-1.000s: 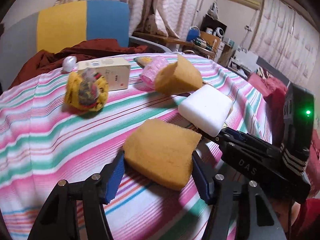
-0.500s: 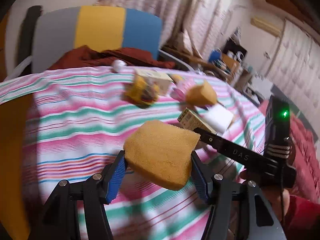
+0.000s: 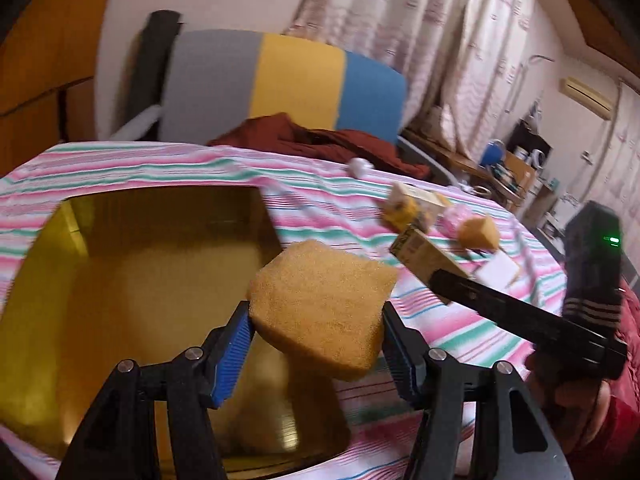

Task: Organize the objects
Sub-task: 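Carry both items over the gold tray and open both grippers to drop them, then move both grippers back from the tray toward the remaining items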

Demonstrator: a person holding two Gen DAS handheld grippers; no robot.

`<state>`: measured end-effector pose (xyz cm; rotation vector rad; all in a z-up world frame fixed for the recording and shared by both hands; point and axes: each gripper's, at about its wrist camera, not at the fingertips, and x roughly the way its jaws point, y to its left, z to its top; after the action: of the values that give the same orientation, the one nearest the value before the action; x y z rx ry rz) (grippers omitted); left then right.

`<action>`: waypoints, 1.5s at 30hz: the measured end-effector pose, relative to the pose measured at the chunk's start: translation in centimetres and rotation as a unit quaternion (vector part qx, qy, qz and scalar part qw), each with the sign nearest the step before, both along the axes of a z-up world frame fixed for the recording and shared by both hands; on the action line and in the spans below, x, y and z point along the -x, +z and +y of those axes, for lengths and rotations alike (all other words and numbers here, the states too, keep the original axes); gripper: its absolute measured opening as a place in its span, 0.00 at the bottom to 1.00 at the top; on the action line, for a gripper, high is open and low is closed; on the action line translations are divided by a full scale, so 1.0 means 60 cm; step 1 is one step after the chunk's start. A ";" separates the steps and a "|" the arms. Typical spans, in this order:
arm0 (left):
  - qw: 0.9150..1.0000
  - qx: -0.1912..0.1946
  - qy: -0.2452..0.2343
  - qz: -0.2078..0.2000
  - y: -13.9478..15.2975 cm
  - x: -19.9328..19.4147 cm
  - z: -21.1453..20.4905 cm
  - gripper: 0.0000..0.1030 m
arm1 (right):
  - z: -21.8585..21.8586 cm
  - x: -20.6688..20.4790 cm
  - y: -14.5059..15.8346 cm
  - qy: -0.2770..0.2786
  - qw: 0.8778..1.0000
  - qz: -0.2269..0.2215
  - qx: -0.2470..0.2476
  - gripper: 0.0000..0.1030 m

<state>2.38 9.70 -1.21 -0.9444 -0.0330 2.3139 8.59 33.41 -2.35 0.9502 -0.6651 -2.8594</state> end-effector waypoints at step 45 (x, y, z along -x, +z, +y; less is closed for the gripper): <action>0.984 0.020 0.176 -0.025 -0.022 0.029 -0.149 0.77 | -0.133 0.017 0.001 0.029 1.000 0.010 0.007 0.81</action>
<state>0.63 0.74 -2.52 -1.0888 -0.1905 2.6206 7.55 25.44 -2.27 0.9218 -0.6433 -2.8074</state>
